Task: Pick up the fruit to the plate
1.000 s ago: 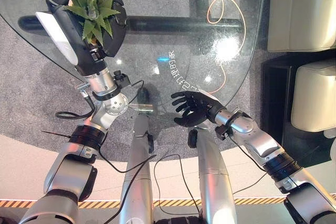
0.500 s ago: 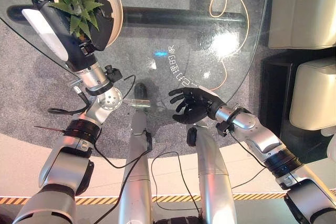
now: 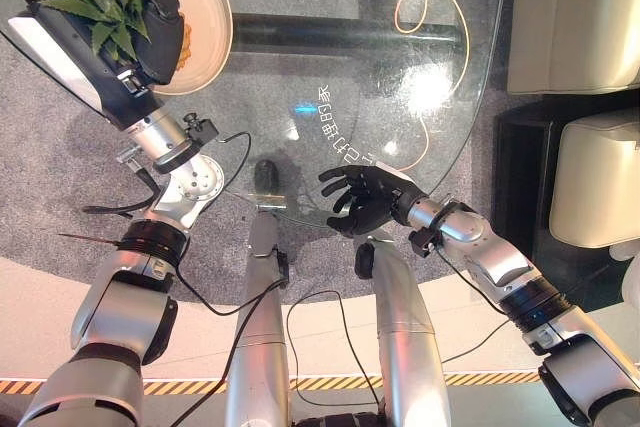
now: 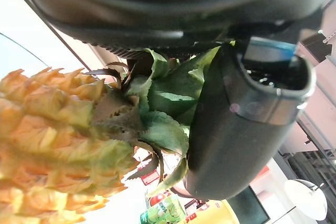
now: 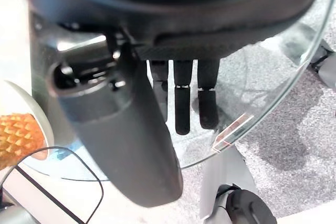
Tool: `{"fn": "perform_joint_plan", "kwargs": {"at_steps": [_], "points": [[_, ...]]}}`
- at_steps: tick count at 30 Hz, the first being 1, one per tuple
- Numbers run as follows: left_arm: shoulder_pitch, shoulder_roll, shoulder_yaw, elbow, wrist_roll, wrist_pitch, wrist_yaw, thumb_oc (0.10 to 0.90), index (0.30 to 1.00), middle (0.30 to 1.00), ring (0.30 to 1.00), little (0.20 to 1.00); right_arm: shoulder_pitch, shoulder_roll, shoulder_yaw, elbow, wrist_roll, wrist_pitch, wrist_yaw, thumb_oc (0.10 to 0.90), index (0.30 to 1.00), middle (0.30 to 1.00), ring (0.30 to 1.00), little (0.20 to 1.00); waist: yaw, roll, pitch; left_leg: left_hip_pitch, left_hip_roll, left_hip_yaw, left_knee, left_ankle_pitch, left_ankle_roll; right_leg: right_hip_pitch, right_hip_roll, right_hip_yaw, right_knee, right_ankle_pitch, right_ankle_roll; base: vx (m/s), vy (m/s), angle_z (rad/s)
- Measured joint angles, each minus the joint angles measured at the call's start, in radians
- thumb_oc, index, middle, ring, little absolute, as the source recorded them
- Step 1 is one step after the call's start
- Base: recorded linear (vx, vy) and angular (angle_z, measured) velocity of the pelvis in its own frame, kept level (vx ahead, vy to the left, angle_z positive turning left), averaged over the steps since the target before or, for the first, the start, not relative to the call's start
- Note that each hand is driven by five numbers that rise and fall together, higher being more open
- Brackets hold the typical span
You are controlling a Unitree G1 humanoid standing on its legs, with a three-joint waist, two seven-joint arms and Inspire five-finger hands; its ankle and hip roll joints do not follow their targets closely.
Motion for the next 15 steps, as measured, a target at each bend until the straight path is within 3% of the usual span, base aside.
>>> {"fn": "perform_joint_plan", "kwargs": {"at_steps": [12,13,14,15], "points": [[-0.001,0.001,0.0,-0.001,-0.002,-0.014,-0.008,0.1,0.3,0.3,0.3,0.2,0.0,0.0,0.002,0.002,0.007,-0.005,0.0,0.8,0.9,0.9,0.9,0.9,0.0,-0.006,0.0,-0.001,0.0,-0.001,0.0,0.002,0.003,0.0,0.0,-0.002,-0.002,0.0,0.0,0.0,0.0,0.0],[-0.001,0.001,0.0,-0.001,-0.001,-0.014,-0.008,0.16,0.352,0.352,0.352,0.26,0.0,0.0,0.002,0.003,0.008,-0.005,0.0,0.8,0.9,0.9,0.9,0.9,0.0,-0.006,0.0,-0.001,0.0,-0.001,0.0,0.002,0.003,0.001,0.0,-0.002,-0.002,0.0,0.0,0.0,0.0,0.0],[-0.001,0.001,0.0,-0.001,-0.001,-0.014,-0.008,0.556,0.691,0.691,0.691,0.656,0.0,0.0,0.002,0.003,0.008,-0.005,0.0,0.8,0.9,0.9,0.9,0.9,0.0,-0.006,0.0,-0.001,0.0,-0.001,0.0,0.002,0.003,0.001,0.0,-0.002,-0.002,0.0,0.0,0.0,0.0,0.0],[-0.001,0.001,0.0,-0.001,-0.001,-0.014,-0.009,0.8,0.9,0.9,0.9,0.9,0.0,0.0,0.002,0.003,0.008,-0.006,0.0,0.8,0.9,0.9,0.9,0.9,0.0,-0.006,0.0,-0.001,0.0,-0.001,0.0,0.002,0.003,0.001,0.0,-0.002,-0.003,0.0,0.0,0.0,0.0,0.0]]}}
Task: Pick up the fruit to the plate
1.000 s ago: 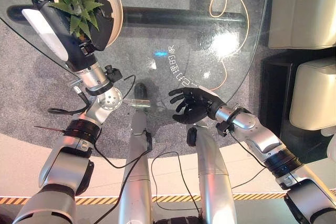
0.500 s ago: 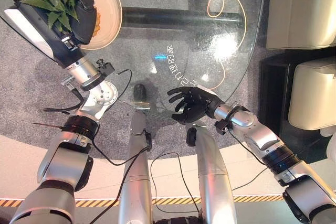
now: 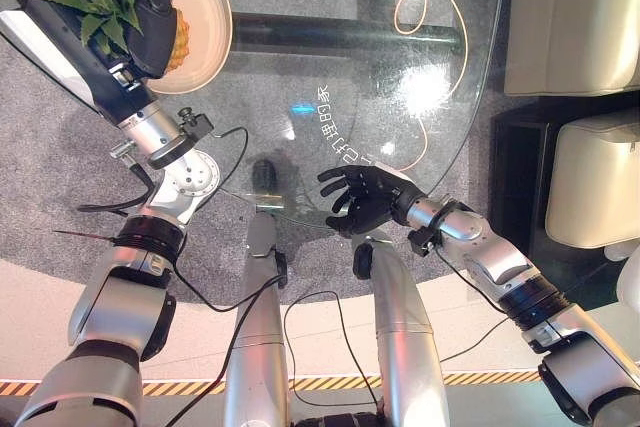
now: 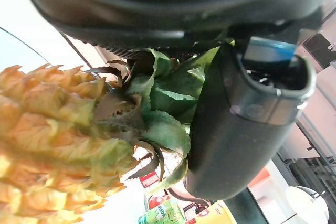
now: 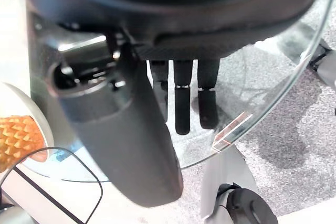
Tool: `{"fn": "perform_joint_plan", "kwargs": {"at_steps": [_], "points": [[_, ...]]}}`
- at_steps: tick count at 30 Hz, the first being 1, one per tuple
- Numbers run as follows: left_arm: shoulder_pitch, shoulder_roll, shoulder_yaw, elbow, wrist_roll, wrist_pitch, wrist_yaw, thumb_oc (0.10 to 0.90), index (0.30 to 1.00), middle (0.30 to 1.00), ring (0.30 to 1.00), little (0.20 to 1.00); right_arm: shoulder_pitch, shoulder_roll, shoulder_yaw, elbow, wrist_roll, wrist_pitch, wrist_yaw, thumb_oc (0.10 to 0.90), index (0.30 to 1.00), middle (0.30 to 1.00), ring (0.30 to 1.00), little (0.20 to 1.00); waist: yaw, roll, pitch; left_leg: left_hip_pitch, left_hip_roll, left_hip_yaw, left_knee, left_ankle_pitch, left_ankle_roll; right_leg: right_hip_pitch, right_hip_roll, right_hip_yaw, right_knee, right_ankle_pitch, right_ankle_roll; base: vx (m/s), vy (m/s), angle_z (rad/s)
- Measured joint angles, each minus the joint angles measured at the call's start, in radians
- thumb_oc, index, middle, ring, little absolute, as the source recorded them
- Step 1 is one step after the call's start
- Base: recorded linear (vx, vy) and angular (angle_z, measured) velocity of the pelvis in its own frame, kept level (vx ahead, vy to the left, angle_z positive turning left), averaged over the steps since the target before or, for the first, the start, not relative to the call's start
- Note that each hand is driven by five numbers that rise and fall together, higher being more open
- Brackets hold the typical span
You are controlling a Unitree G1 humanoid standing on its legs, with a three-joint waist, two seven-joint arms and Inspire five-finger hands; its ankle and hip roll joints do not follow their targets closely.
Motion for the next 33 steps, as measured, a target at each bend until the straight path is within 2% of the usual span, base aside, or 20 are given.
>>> {"fn": "perform_joint_plan", "kwargs": {"at_steps": [22,27,33], "points": [[0.011,0.011,-0.001,-0.004,-0.004,0.033,-0.073,0.8,0.9,0.9,0.9,0.9,0.005,0.019,0.017,0.01,-0.008,0.019,0.0,0.8,0.9,0.9,0.9,0.9,0.001,0.0,0.0,0.039,0.0,-0.001,-0.004,0.003,-0.003,0.035,0.0,0.0,0.002,0.0,0.0,0.0,0.0,0.0],[0.053,0.009,0.032,-0.036,-0.08,-0.041,-0.068,0.8,0.9,0.9,0.9,0.9,0.011,0.024,0.016,0.011,-0.01,0.017,-0.001,0.8,0.9,0.9,0.9,0.9,0.001,0.0,0.0,0.044,0.0,-0.001,-0.006,0.003,-0.003,0.041,0.0,0.0,0.001,0.001,-0.001,0.0,-0.025,0.0],[0.089,0.003,0.046,-0.066,-0.078,-0.056,-0.07,0.8,0.9,0.9,0.9,0.9,0.024,0.048,0.016,0.03,-0.018,0.028,-0.001,0.8,0.9,0.9,0.9,0.9,0.005,0.0,0.0,0.083,0.0,-0.001,-0.021,0.005,-0.006,0.076,0.0,0.0,-0.003,0.0,-0.001,0.01,-0.03,0.01]]}}
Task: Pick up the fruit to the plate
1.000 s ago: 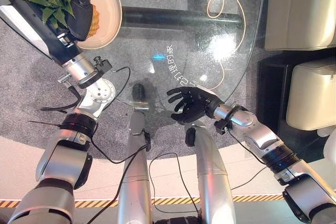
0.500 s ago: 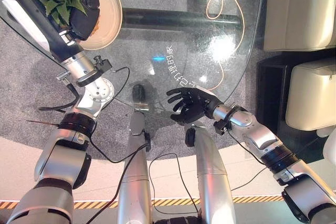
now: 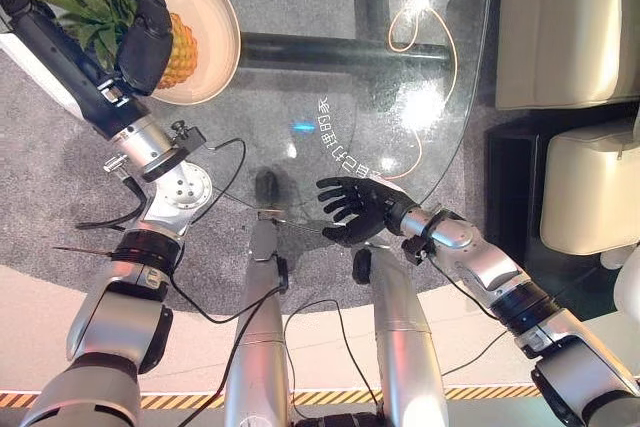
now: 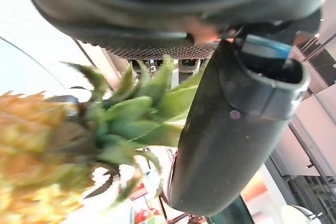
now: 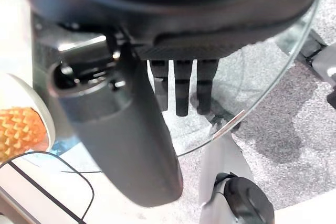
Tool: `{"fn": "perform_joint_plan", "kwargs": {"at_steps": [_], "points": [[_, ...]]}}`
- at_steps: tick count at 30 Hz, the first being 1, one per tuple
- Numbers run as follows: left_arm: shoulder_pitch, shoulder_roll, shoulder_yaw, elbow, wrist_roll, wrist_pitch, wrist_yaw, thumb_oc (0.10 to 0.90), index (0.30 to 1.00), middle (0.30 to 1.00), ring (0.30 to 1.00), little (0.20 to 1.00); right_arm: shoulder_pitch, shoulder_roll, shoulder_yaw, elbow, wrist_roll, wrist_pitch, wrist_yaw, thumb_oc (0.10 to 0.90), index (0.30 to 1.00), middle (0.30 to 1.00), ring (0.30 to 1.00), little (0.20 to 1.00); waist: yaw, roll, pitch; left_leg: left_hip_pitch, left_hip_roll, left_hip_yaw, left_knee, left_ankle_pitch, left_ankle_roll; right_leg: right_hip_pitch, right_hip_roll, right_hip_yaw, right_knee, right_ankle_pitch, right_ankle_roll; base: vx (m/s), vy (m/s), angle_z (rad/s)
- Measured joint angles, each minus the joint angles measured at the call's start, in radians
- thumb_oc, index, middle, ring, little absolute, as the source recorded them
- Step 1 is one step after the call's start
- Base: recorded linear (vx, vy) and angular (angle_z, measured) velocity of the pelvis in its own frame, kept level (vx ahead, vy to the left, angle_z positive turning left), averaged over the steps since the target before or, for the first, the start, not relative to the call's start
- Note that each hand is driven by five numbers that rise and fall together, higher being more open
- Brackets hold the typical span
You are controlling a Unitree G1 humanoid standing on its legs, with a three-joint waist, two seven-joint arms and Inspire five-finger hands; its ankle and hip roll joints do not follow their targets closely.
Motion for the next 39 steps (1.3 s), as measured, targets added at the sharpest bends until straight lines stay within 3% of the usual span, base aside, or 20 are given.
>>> {"fn": "perform_joint_plan", "kwargs": {"at_steps": [18,26,31,39], "points": [[0.139,0.003,0.053,-0.217,0.034,-0.026,-0.136,0.8,0.9,0.9,0.9,0.9,0.096,0.008,-0.035,-0.029,-0.022,0.009,0.0,0.8,0.9,0.9,0.9,0.9,0.054,0.002,0.001,0.076,0.0,0.003,-0.039,0.009,-0.004,0.051,-0.004,0.001,0.01,-0.017,-0.012,0.0,-0.005,0.0],[0.186,0.003,0.092,-0.362,0.131,-0.02,-0.152,0.8,0.9,0.9,0.9,0.9,0.124,0.013,-0.041,-0.045,-0.04,0.013,0.0,0.8,0.9,0.9,0.9,0.9,0.061,0.006,0.003,0.104,-0.001,0.007,-0.045,0.009,-0.008,0.07,-0.006,0.005,0.019,-0.021,-0.013,0.0,-0.02,-0.01],[0.227,0.009,0.12,-0.453,0.27,-0.005,-0.109,0.8,0.9,0.9,0.9,0.9,0.18,0.011,-0.044,-0.049,-0.061,0.019,0.0,0.8,0.9,0.9,0.9,0.9,0.08,0.01,0.004,0.141,0.0,0.01,-0.051,0.007,-0.01,0.101,-0.006,0.006,0.019,-0.028,-0.016,-0.02,-0.062,0.0],[0.303,0.038,0.143,-0.501,0.286,0.018,-0.14,0.8,0.9,0.9,0.9,0.9,0.231,0.013,-0.044,-0.05,-0.061,0.018,0.001,0.8,0.9,0.9,0.9,0.9,0.089,0.017,0.005,0.222,0.001,0.011,-0.08,0.007,-0.011,0.171,-0.006,0.006,0.017,-0.036,-0.017,-0.03,-0.105,0.01]]}}
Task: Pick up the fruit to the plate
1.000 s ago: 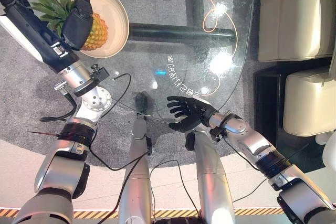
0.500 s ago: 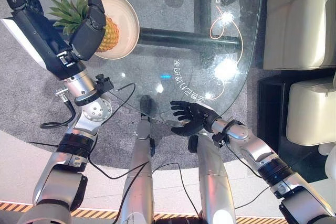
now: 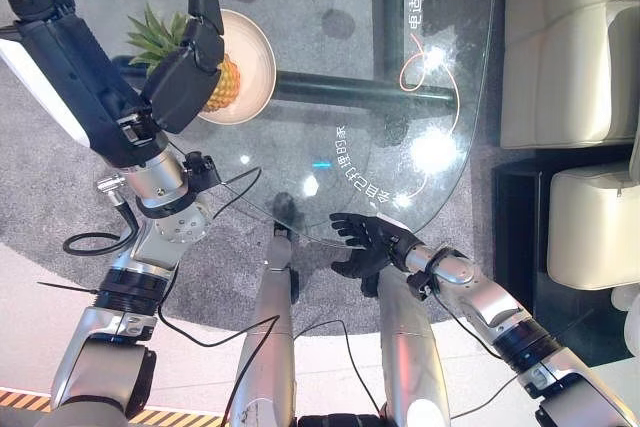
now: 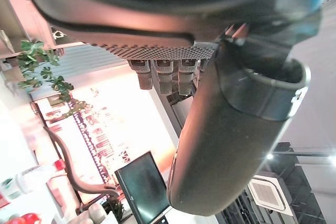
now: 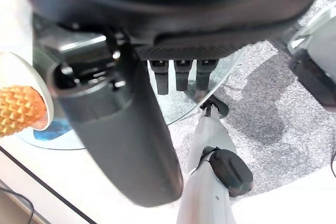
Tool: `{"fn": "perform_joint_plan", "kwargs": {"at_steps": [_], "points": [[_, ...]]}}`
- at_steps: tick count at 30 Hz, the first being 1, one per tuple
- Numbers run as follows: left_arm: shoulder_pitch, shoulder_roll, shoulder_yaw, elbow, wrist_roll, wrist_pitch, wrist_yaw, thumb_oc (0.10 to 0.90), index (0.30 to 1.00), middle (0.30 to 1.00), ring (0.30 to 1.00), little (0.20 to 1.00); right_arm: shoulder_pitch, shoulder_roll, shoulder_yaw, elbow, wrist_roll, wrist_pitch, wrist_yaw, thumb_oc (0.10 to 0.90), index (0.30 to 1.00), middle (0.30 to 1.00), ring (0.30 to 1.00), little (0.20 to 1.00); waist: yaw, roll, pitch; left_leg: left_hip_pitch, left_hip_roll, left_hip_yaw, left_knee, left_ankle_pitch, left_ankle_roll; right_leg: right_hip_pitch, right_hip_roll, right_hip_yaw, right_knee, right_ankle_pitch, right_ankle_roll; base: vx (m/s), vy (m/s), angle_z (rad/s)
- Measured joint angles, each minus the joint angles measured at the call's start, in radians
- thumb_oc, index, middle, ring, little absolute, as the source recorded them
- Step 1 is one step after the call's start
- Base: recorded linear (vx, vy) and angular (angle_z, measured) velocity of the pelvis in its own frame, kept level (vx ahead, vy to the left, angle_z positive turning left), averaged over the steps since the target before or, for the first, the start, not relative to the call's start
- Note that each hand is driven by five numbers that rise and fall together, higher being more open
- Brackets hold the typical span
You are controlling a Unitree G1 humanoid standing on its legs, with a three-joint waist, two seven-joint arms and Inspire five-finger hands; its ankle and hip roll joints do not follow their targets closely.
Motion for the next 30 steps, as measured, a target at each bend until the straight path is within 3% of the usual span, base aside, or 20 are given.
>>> {"fn": "perform_joint_plan", "kwargs": {"at_steps": [6,13,18,23,26,30], "points": [[0.077,0.001,0.018,-0.031,-0.028,0.01,-0.11,0.8,0.9,0.9,0.9,0.9,0.043,-0.001,-0.002,0.001,-0.002,-0.011,0.013,0.8,0.9,0.9,0.9,0.9,0.022,0.005,-0.001,0.102,0.008,-0.003,-0.03,-0.002,-0.001,0.098,0.007,-0.006,-0.024,-0.011,-0.001,-0.05,-0.124,0.01],[0.183,-0.024,0.025,-0.035,-0.272,0.04,-0.328,0.8,0.9,0.9,0.9,0.9,0.087,0.016,-0.008,0.039,-0.014,-0.023,0.051,0.8,0.9,0.9,0.9,0.9,0.049,0.011,0.0,0.24,0.029,-0.012,-0.085,0.002,-0.006,0.238,0.024,-0.029,-0.073,-0.014,-0.004,-0.06,-0.153,0.02],[0.306,-0.11,0.027,-0.036,-0.491,0.134,-0.58,0.8,0.9,0.9,0.9,0.9,0.165,0.032,-0.023,0.077,-0.048,-0.037,0.099,0.8,0.9,0.9,0.9,0.9,0.074,0.024,-0.003,0.374,0.038,-0.019,-0.125,0.0,-0.012,0.381,0.026,-0.046,-0.121,-0.029,-0.005,-0.01,-0.137,0.05],[0.447,-0.199,0.024,-0.025,-0.595,0.208,-0.693,0.8,0.9,0.9,0.9,0.9,0.248,0.036,-0.064,0.091,-0.08,-0.058,0.14,0.8,0.9,0.9,0.9,0.9,0.079,0.049,-0.017,0.446,0.04,-0.03,-0.147,-0.02,-0.007,0.467,0.027,-0.059,-0.158,-0.039,0.0,0.02,-0.093,0.09],[0.52,-0.276,0.015,0.023,-0.637,0.235,-0.721,0.8,0.9,0.9,0.9,0.9,0.276,0.046,-0.093,0.15,-0.087,-0.06,0.15,0.8,0.9,0.9,0.9,0.9,0.081,0.079,-0.041,0.492,0.04,-0.035,-0.157,-0.028,0.0,0.525,0.027,-0.061,-0.186,-0.039,-0.001,0.04,-0.083,0.05],[0.611,-0.325,-0.019,0.141,-0.683,0.298,-0.76,0.8,0.9,0.9,0.9,0.9,0.326,0.075,-0.113,0.221,-0.102,-0.057,0.151,0.8,0.9,0.9,0.9,0.9,0.076,0.096,-0.16,0.534,0.037,-0.038,-0.164,-0.038,0.01,0.588,0.028,-0.077,-0.231,-0.044,0.004,0.07,-0.041,0.06]]}}
